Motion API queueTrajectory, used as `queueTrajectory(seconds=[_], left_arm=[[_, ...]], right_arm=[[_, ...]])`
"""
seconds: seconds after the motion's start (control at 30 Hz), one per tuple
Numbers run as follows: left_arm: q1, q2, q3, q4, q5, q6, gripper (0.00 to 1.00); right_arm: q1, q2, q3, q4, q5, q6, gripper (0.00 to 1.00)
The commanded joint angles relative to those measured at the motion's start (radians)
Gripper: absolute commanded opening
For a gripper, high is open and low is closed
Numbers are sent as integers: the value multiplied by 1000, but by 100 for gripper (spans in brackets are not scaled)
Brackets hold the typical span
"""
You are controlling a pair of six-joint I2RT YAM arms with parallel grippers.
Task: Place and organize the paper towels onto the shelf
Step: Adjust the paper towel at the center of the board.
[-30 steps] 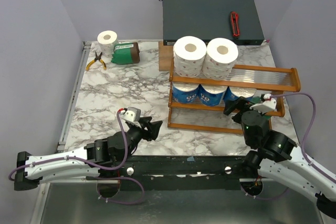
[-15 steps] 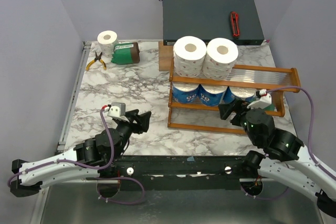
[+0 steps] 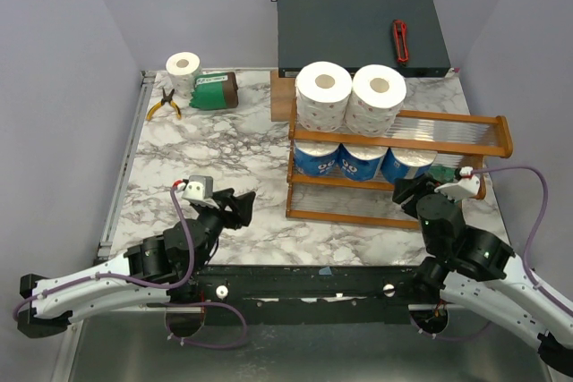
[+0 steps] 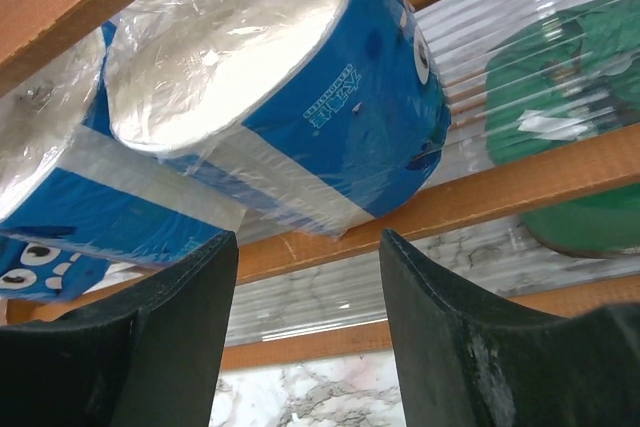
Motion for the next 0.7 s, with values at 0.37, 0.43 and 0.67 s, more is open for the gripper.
queueTrajectory(seconds=[0.37,0.43,0.67], left_arm=[[9,-30,-41,-33,10,-69,62],[9,-34,-44,-36,13,-75,62],[11,-36,-54,-40,17,-94,62]], right_arm=[[2,23,-71,146,145,-39,54],[1,34,-74,163,145,-47,54],[2,60,-78,209,159,-76,54]])
